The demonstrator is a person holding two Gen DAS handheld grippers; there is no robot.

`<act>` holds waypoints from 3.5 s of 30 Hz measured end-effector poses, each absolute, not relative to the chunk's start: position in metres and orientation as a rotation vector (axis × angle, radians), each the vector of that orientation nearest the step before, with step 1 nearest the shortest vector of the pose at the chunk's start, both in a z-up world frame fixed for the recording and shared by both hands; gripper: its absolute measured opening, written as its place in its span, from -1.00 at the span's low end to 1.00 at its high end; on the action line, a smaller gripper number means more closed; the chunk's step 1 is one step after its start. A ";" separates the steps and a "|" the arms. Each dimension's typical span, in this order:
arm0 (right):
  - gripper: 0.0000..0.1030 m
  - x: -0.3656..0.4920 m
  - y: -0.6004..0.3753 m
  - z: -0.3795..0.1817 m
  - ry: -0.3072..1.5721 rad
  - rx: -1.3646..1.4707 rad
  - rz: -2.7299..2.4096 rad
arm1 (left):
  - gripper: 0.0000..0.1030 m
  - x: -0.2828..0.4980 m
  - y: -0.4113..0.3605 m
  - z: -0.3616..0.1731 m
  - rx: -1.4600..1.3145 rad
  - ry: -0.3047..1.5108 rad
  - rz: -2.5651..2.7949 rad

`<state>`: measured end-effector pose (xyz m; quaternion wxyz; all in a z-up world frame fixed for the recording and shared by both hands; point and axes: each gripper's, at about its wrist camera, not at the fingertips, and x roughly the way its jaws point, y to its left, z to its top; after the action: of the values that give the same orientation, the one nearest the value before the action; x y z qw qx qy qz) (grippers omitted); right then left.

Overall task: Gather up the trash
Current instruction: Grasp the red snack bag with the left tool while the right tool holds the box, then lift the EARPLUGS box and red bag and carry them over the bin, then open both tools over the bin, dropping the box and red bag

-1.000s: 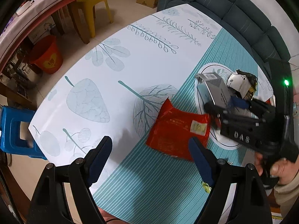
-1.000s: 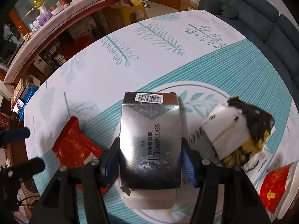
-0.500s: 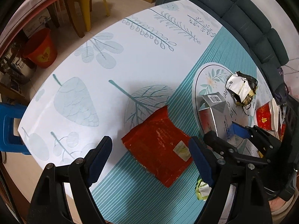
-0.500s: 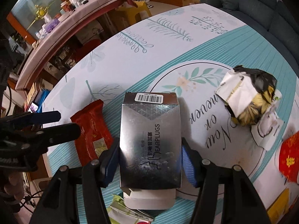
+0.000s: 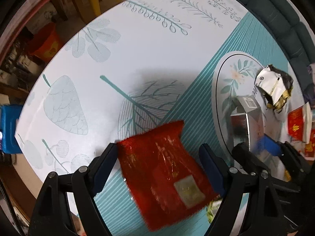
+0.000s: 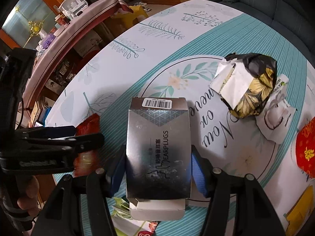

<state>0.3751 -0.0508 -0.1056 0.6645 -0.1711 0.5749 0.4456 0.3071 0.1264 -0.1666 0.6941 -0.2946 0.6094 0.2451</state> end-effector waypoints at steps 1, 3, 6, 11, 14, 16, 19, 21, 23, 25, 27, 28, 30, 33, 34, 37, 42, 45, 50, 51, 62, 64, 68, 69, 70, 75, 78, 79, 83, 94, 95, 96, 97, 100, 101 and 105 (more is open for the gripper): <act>0.18 0.375 -0.051 -0.106 1.299 -0.383 1.008 | 0.61 0.310 0.124 -0.168 -0.643 1.367 0.551; 0.18 0.375 -0.051 -0.106 1.301 -0.377 1.009 | 0.61 0.312 0.120 -0.169 -0.626 1.381 0.555; 0.18 0.376 -0.053 -0.106 1.302 -0.369 1.012 | 0.61 0.310 0.118 -0.170 -0.626 1.390 0.553; 0.18 0.376 -0.055 -0.107 1.300 -0.357 1.013 | 0.61 0.306 0.111 -0.166 -0.607 1.405 0.562; 0.18 0.376 -0.056 -0.107 1.299 -0.352 1.011 | 0.61 0.300 0.105 -0.168 -0.604 1.428 0.577; 0.18 0.376 -0.056 -0.107 1.298 -0.349 1.009 | 0.61 0.292 0.099 -0.172 -0.608 1.440 0.587; 0.18 0.376 -0.056 -0.107 1.299 -0.350 1.010 | 0.61 0.292 0.091 -0.172 -0.574 1.447 0.593; 0.18 0.375 -0.056 -0.106 1.298 -0.353 1.009 | 0.56 0.290 0.088 -0.170 -0.569 1.444 0.597; 0.18 0.375 -0.057 -0.105 1.292 -0.357 1.004 | 0.20 0.288 0.085 -0.166 -0.566 1.424 0.603; 0.18 0.374 -0.059 -0.103 1.285 -0.354 1.000 | 0.00 0.284 0.083 -0.162 -0.566 1.407 0.596; 0.18 0.374 -0.062 -0.100 1.279 -0.346 0.993 | -0.21 0.279 0.082 -0.159 -0.583 1.380 0.567; 0.18 0.374 -0.063 -0.098 1.275 -0.342 0.987 | -0.34 0.279 0.080 -0.157 -0.593 1.370 0.554; 0.18 0.373 -0.066 -0.094 1.262 -0.339 0.979 | -0.56 0.276 0.079 -0.152 -0.579 1.354 0.540; 0.18 0.369 -0.072 -0.086 1.239 -0.340 0.968 | -0.82 0.269 0.075 -0.144 -0.585 1.329 0.503; 0.18 0.367 -0.074 -0.083 1.233 -0.337 0.964 | -0.84 0.268 0.076 -0.143 -0.591 1.326 0.494; 0.18 0.361 -0.079 -0.072 1.217 -0.330 0.951 | -0.86 0.264 0.077 -0.139 -0.591 1.317 0.463; 0.18 0.345 -0.089 -0.055 1.196 -0.308 0.924 | -0.87 0.244 0.073 -0.122 -0.583 1.290 0.405; 0.18 0.331 -0.097 -0.043 1.185 -0.293 0.907 | -0.87 0.229 0.071 -0.106 -0.560 1.282 0.367; 0.18 0.293 -0.108 -0.024 1.172 -0.257 0.862 | -0.87 0.206 0.086 -0.086 -0.519 1.271 0.297; 0.18 0.285 -0.110 -0.021 1.171 -0.248 0.852 | -0.87 0.202 0.086 -0.081 -0.508 1.269 0.282; 0.18 0.158 -0.118 -0.016 1.196 -0.128 0.691 | -0.87 0.104 0.082 -0.067 -0.332 1.275 0.069; 0.18 0.128 -0.118 -0.021 1.206 -0.099 0.657 | -0.87 0.087 0.080 -0.069 -0.297 1.275 0.039; 0.18 0.080 -0.113 -0.036 1.242 -0.062 0.602 | -0.87 0.056 0.076 -0.080 -0.262 1.284 -0.020; 0.18 0.072 -0.113 -0.039 1.253 -0.058 0.593 | -0.87 0.051 0.075 -0.084 -0.263 1.292 -0.031; 0.18 0.062 -0.112 -0.045 1.271 -0.053 0.580 | -0.87 0.045 0.073 -0.090 -0.268 1.304 -0.047; 0.18 0.028 -0.115 -0.075 1.344 -0.063 0.510 | -0.87 0.027 0.067 -0.126 -0.260 1.357 -0.082; 0.18 0.015 -0.120 -0.106 1.399 -0.068 0.462 | -0.86 0.025 0.058 -0.156 -0.254 1.382 -0.097; 0.18 0.011 -0.122 -0.120 1.416 -0.068 0.446 | -0.86 0.025 0.055 -0.169 -0.251 1.389 -0.104; 0.18 0.000 -0.133 -0.181 1.465 -0.072 0.386 | -0.86 0.026 0.045 -0.226 -0.277 1.412 -0.122; 0.18 0.021 -0.164 -0.347 1.506 0.063 0.279 | -0.83 0.032 0.022 -0.386 -0.307 1.489 -0.115; 0.18 0.025 -0.165 -0.362 1.506 0.079 0.281 | -0.81 0.033 0.021 -0.397 -0.313 1.491 -0.116; 0.18 0.027 -0.167 -0.371 1.505 0.085 0.280 | -0.80 0.034 0.020 -0.411 -0.323 1.496 -0.120; 0.18 0.030 -0.168 -0.386 1.506 0.093 0.281 | -0.78 0.035 0.017 -0.422 -0.331 1.499 -0.122; 0.22 0.040 -0.170 -0.420 1.527 0.130 0.284 | -0.51 0.037 0.016 -0.448 -0.357 1.506 -0.119; 0.22 0.041 -0.172 -0.429 1.534 0.147 0.285 | -0.36 0.038 0.015 -0.453 -0.367 1.505 -0.117; 0.24 0.044 -0.186 -0.460 1.566 0.192 0.285 | 0.02 0.038 0.014 -0.475 -0.381 1.511 -0.102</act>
<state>0.0445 -0.1861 -0.4596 0.6956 0.0861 0.7017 0.1279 0.0376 0.0136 -0.4751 0.7101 -0.1719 0.6812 -0.0462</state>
